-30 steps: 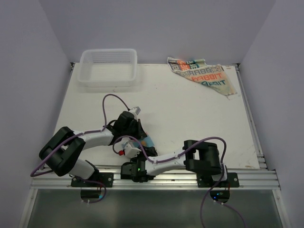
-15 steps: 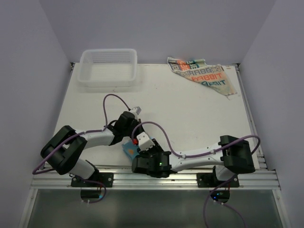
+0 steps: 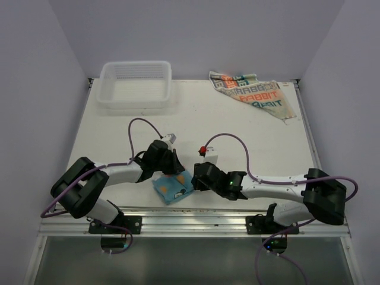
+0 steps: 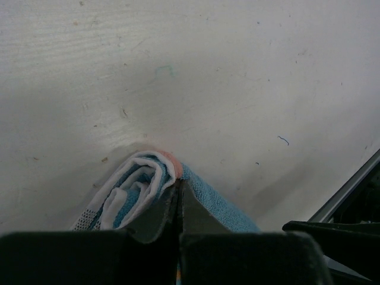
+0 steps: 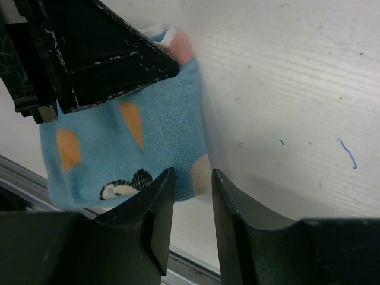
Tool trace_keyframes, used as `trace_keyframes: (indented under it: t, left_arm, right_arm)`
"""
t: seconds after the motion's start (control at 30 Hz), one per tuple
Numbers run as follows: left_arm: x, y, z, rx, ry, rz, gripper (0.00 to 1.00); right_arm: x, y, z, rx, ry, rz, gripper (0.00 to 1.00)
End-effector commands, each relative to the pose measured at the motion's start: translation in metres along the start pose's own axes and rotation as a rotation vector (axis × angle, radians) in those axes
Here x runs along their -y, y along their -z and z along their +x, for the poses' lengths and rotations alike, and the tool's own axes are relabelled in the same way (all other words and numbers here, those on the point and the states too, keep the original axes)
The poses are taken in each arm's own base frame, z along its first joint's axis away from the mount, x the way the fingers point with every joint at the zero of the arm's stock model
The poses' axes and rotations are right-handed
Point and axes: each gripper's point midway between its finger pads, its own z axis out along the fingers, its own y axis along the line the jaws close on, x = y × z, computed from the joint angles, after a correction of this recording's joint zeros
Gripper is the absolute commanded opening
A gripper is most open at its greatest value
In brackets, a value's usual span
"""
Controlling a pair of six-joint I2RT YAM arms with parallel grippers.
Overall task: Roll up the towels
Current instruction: Roll the towel
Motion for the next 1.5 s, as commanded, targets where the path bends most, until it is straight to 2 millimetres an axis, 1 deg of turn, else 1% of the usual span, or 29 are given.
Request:
trace_keyframes:
  t: [0.0,0.03,0.07,0.1,0.17,0.2,0.27,0.37,0.5,0.7,0.77,0.83,0.87,0.9,0.97,1.0,1.03,1.07,1.1,1.13,1.17,1.2,1.23,1.27,1.3,1.33,1.37,1.43,1.47]
  left_arm:
    - [-0.039,0.003,0.037,-0.095,0.016,-0.141,0.00]
    - [-0.040,0.003,0.037,-0.097,0.017,-0.143,0.00]
    - [-0.040,0.004,0.038,-0.098,0.016,-0.142,0.00]
    - [-0.040,0.004,0.038,-0.098,0.018,-0.143,0.00]
    - [-0.041,0.004,0.038,-0.092,0.023,-0.144,0.00]
    - [-0.042,0.005,0.040,-0.094,0.025,-0.146,0.00]
    - [-0.043,0.005,0.039,-0.082,0.034,-0.149,0.00]
    - [-0.046,0.008,0.042,-0.075,0.049,-0.152,0.00]
    - [-0.046,0.009,0.043,-0.068,0.055,-0.154,0.00]
    - [-0.047,0.008,0.046,-0.073,0.067,-0.148,0.00]
    - [-0.047,0.008,0.047,-0.074,0.071,-0.144,0.00]
    - [-0.048,0.008,0.046,-0.067,0.071,-0.148,0.00]
    - [-0.048,0.009,0.046,-0.068,0.079,-0.153,0.00]
    - [-0.048,0.010,0.045,-0.064,0.079,-0.158,0.00]
    - [-0.047,0.012,0.036,-0.037,0.089,-0.158,0.00]
    - [-0.044,0.012,0.031,-0.027,0.089,-0.153,0.00]
    - [-0.042,0.013,0.025,-0.013,0.086,-0.150,0.00]
    - [-0.037,0.012,0.017,-0.004,0.074,-0.149,0.00]
    - [-0.035,0.012,0.011,0.004,0.069,-0.154,0.00]
    - [-0.033,0.012,0.006,0.013,0.062,-0.158,0.00]
    - [-0.027,0.012,-0.004,0.024,0.048,-0.154,0.00]
    - [-0.023,0.012,-0.009,0.032,0.044,-0.151,0.00]
    - [-0.019,0.012,-0.015,0.041,0.039,-0.144,0.00]
    - [-0.012,0.012,-0.025,0.057,0.029,-0.134,0.00]
    - [-0.009,0.013,-0.030,0.065,0.026,-0.132,0.00]
    - [-0.005,0.013,-0.034,0.070,0.021,-0.125,0.00]
    - [0.001,0.013,-0.041,0.080,0.014,-0.116,0.00]
    - [0.006,0.015,-0.048,0.090,0.010,-0.109,0.00]
    - [0.012,0.015,-0.053,0.099,0.005,-0.096,0.00]
  right_arm:
    - [-0.031,-0.005,0.006,-0.055,-0.121,-0.143,0.35]
    - [-0.030,-0.007,0.009,-0.068,-0.118,-0.139,0.35]
    - [-0.028,-0.012,0.018,-0.100,-0.111,-0.131,0.35]
    - [-0.035,-0.013,0.016,-0.092,-0.123,-0.159,0.35]
    - [-0.034,-0.018,0.024,-0.111,-0.127,-0.161,0.36]
    - [-0.036,-0.019,0.026,-0.120,-0.131,-0.167,0.39]
    - [-0.031,-0.024,0.035,-0.142,-0.133,-0.146,0.41]
    - [-0.021,-0.028,0.042,-0.155,-0.128,-0.106,0.43]
    - [-0.006,-0.034,0.058,-0.193,-0.109,-0.043,0.46]
    - [0.000,-0.039,0.068,-0.225,-0.098,-0.010,0.48]
    - [-0.002,-0.040,0.072,-0.239,-0.099,-0.025,0.46]
    - [-0.006,-0.041,0.071,-0.234,-0.107,-0.043,0.42]
    - [-0.007,-0.042,0.071,-0.235,-0.107,-0.047,0.39]
    - [-0.009,-0.042,0.069,-0.230,-0.106,-0.053,0.28]
    - [-0.013,-0.039,0.062,-0.217,-0.085,-0.067,0.19]
    - [-0.009,-0.038,0.060,-0.206,-0.071,-0.048,0.12]
    - [-0.008,-0.037,0.056,-0.195,-0.050,-0.044,0.09]
    - [-0.013,-0.036,0.048,-0.170,-0.039,-0.049,0.06]
    - [-0.005,-0.032,0.049,-0.180,-0.007,-0.011,0.05]
    - [0.002,-0.032,0.044,-0.157,0.034,0.019,0.01]
    - [-0.002,-0.030,0.039,-0.142,0.059,0.021,0.00]
    - [0.002,-0.027,0.039,-0.143,0.093,0.045,0.00]
    - [0.007,-0.027,0.032,-0.107,0.143,0.078,0.00]
    - [0.003,-0.026,0.026,-0.087,0.170,0.083,0.00]
    - [0.006,-0.022,0.031,-0.085,0.228,0.115,0.00]
    - [0.006,-0.021,0.029,-0.072,0.275,0.135,0.00]
    - [0.001,-0.017,0.022,-0.018,0.317,0.160,0.00]
    - [0.004,-0.015,0.026,-0.004,0.393,0.211,0.00]
    - [-0.002,-0.013,0.023,0.036,0.419,0.225,0.00]
